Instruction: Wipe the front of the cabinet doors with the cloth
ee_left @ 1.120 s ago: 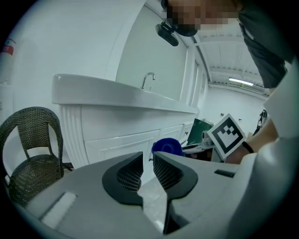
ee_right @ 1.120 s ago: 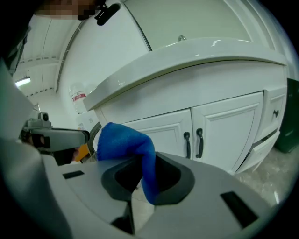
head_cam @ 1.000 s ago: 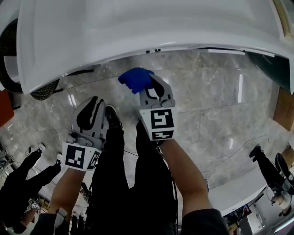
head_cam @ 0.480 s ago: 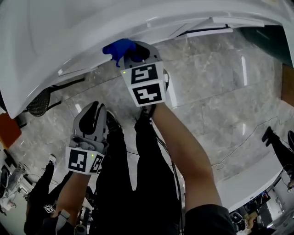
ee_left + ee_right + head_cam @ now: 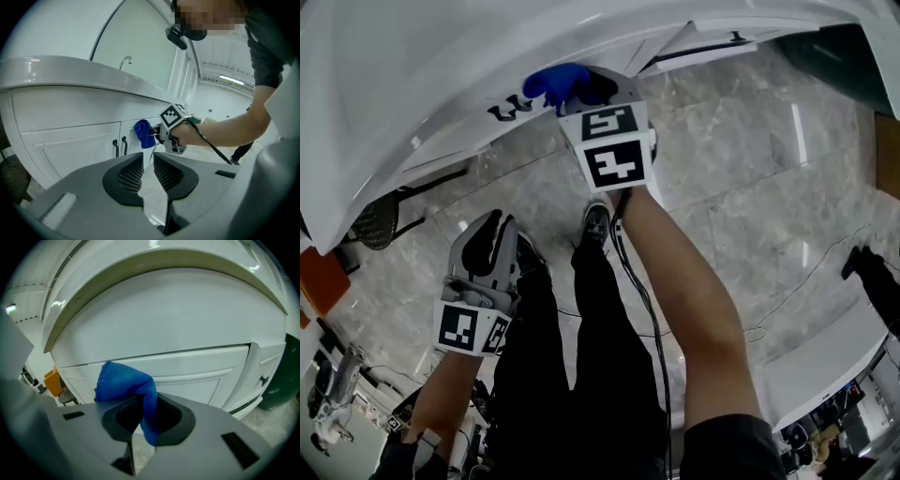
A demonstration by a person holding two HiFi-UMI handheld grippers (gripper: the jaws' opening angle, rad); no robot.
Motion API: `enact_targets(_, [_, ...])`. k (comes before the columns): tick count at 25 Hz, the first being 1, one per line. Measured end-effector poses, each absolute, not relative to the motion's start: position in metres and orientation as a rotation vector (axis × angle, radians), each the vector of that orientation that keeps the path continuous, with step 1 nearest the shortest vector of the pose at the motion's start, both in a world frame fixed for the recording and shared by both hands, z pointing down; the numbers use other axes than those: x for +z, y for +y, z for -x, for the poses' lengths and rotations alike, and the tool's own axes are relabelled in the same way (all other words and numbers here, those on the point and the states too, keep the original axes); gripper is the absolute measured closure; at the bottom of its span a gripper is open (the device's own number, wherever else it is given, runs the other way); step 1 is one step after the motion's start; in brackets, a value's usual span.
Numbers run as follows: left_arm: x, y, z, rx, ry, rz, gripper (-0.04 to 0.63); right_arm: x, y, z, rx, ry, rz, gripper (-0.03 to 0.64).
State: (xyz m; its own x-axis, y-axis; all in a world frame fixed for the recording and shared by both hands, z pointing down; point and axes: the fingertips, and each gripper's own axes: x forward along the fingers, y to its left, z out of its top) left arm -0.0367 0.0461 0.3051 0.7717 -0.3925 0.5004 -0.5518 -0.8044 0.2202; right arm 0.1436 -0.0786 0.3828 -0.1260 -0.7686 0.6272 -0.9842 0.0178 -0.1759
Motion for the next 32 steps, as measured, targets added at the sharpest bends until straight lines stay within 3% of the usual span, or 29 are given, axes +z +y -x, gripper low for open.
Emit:
enact_targets(20, [0.273,0.038,0.034,0.596,-0.777,-2.612,0.526,0.382,-0.056,-0.276,0.7,-1.682,-1.873,0.558])
enact_targets(32, [0.276,0.025,0.122,0.544,-0.791,-2.602,0.526,0.404,-0.065,-0.086,0.784,-1.804,-1.735,0.56])
